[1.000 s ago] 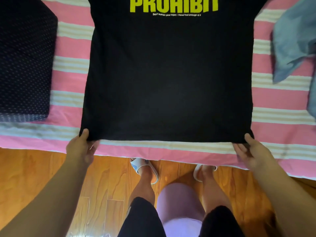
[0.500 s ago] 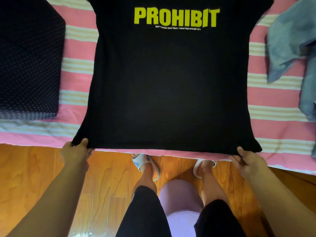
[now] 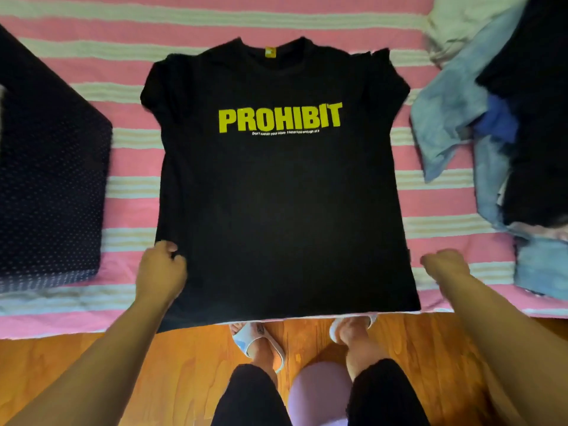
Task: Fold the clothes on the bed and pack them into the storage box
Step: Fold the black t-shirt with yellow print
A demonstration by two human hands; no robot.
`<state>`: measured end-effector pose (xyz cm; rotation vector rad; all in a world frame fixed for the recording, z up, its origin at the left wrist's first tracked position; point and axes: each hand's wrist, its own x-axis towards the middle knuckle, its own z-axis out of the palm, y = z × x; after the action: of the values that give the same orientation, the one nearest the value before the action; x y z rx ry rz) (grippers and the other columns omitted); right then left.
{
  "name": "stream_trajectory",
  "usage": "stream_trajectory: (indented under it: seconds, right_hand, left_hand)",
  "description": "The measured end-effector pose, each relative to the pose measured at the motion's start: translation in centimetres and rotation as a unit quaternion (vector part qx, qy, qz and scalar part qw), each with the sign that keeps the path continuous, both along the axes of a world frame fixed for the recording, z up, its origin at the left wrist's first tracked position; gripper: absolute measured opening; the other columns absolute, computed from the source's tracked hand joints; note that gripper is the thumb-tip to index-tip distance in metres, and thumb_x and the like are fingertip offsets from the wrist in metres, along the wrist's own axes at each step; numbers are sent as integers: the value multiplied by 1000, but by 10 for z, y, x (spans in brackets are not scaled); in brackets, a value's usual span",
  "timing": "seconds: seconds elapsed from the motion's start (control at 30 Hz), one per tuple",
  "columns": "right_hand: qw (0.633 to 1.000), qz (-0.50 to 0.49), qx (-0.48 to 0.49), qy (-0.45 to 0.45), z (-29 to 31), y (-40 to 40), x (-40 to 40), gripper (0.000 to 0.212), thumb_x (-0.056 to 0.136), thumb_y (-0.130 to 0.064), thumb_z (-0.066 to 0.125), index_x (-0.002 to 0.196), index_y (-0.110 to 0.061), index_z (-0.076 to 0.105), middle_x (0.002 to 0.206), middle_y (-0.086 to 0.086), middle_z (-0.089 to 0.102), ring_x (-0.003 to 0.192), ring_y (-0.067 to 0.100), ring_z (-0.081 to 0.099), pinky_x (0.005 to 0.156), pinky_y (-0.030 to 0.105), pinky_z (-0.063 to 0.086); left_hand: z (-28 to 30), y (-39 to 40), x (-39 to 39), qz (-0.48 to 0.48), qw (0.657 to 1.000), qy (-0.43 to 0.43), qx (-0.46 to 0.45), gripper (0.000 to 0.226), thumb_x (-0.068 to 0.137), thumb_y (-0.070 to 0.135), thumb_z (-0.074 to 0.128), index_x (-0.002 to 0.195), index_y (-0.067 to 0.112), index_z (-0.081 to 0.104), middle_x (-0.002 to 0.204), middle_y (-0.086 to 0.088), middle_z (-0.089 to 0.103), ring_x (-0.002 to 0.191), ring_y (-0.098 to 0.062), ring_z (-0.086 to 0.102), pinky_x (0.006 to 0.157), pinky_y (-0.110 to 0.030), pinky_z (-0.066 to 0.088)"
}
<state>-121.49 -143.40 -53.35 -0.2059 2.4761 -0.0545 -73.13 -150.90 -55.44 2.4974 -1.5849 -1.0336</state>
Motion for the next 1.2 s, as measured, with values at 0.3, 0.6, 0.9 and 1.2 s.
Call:
stream_trajectory:
  seconds: [0.3, 0.6, 0.9, 1.2]
  right_hand:
    - [921, 366, -90, 94, 27, -179, -85, 30, 92, -8, 57, 121, -7, 66, 123, 18, 62, 110, 39, 59, 89, 38, 48]
    - [885, 437, -148, 51, -57, -376, -126, 32, 94, -9, 52, 125, -4, 58, 126, 21, 61, 113, 41, 59, 86, 39, 48]
    - [927, 339, -153, 53, -122, -442, -137, 36, 96, -28, 63, 122, -6, 49, 120, 18, 60, 105, 39, 57, 77, 38, 41]
    - [895, 356, -72, 257, -110, -371, -181, 24, 99, -24, 55, 114, -6, 54, 98, 22, 66, 91, 42, 65, 65, 37, 39]
  left_hand:
    - [6, -134, -185, -215, 971, 93, 37, 41, 101, 24, 51, 142, 25, 53, 137, 0, 60, 124, -21, 57, 103, -39, 49]
    - [-53, -217, -273, -349, 935, -62, -12, 70, 102, 33, 52, 161, 30, 14, 168, 0, 15, 154, -21, 16, 123, -38, 25]
    - [-132, -361, -359, -375, 911, -109, -131, 68, 104, 58, 22, 157, 42, -17, 168, 0, -18, 155, -29, -17, 125, -51, 1]
    - [-148, -434, -402, -325, 931, -160, -43, 74, 85, 88, 6, 148, 60, -20, 167, -2, -24, 151, -44, -20, 116, -70, -6]
